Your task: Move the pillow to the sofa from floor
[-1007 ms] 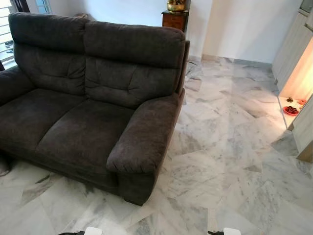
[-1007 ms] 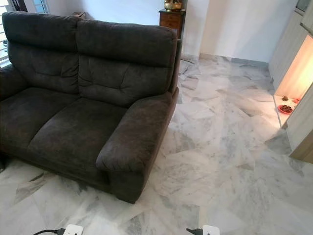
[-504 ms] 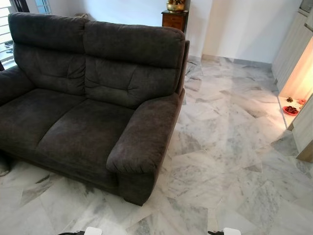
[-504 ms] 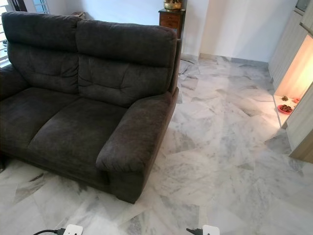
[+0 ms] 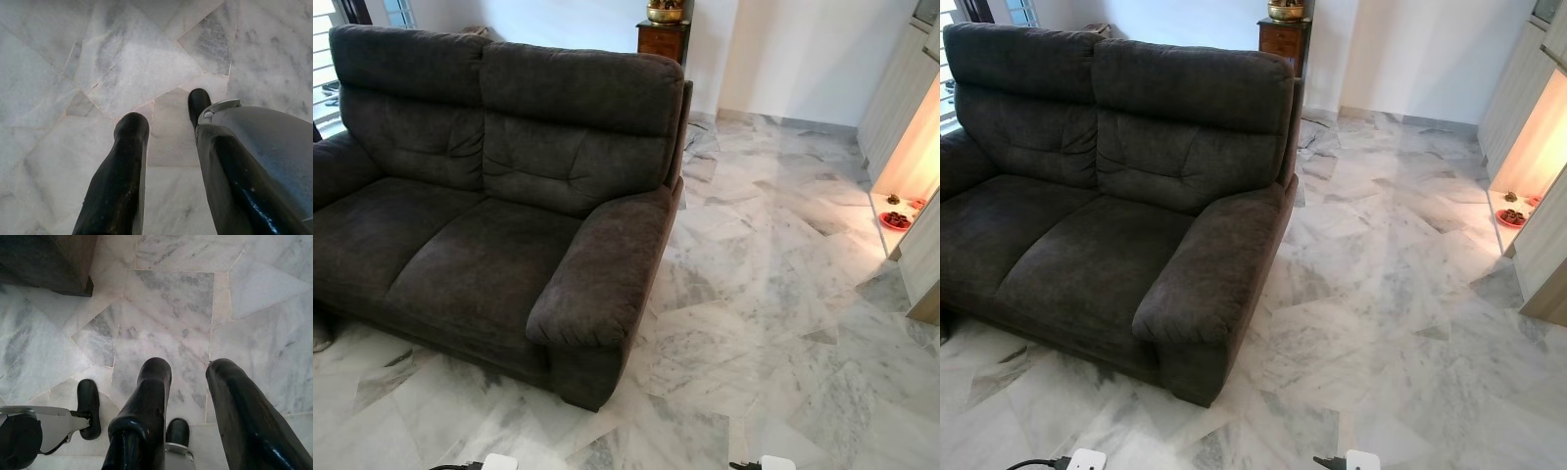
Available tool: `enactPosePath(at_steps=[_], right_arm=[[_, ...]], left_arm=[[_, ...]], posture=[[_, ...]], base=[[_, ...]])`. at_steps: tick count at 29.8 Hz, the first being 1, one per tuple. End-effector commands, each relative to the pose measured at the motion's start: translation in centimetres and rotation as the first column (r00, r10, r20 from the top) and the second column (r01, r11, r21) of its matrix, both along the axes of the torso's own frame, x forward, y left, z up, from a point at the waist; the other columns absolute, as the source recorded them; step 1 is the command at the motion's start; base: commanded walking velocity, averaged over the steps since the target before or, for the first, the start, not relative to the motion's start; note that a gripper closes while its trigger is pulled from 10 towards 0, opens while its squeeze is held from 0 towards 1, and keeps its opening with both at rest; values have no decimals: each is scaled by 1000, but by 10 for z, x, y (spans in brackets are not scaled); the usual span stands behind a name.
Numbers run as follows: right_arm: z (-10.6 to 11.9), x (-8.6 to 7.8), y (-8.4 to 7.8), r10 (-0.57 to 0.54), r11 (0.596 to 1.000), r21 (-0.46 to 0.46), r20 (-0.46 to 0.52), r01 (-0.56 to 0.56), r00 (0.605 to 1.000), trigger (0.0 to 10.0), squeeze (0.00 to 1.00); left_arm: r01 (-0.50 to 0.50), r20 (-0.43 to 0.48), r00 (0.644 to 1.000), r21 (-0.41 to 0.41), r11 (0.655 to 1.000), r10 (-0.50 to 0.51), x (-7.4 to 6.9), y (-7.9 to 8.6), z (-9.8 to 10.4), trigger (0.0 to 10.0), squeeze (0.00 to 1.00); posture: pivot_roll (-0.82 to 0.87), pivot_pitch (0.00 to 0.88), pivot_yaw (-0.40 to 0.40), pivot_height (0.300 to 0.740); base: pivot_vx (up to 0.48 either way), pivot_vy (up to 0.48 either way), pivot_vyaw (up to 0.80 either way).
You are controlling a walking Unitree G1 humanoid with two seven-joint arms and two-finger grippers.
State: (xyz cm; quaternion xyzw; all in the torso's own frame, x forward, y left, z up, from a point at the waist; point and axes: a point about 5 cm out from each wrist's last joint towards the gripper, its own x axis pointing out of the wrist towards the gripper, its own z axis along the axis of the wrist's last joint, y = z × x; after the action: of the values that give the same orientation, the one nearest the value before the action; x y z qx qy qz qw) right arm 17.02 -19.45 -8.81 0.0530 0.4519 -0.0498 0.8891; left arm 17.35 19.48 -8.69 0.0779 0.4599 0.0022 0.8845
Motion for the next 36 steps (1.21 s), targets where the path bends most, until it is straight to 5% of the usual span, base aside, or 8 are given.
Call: enactPosePath(at_steps=[1, 36], right_arm=[[6, 17, 10, 55, 995, 79, 14, -56, 998, 10000, 0], [10, 20, -5, 23, 994, 104, 39, -27, 999, 10000, 0]], left_arm=[[-207, -9, 978, -72, 976, 207, -8, 23, 0, 10000, 0], [-221, 0, 975, -71, 973, 221, -4, 22, 2, 10000, 0]], posture=[[98, 98, 21, 740], [94, 97, 26, 740]], base=[[0, 0, 0], [0, 8, 0]])
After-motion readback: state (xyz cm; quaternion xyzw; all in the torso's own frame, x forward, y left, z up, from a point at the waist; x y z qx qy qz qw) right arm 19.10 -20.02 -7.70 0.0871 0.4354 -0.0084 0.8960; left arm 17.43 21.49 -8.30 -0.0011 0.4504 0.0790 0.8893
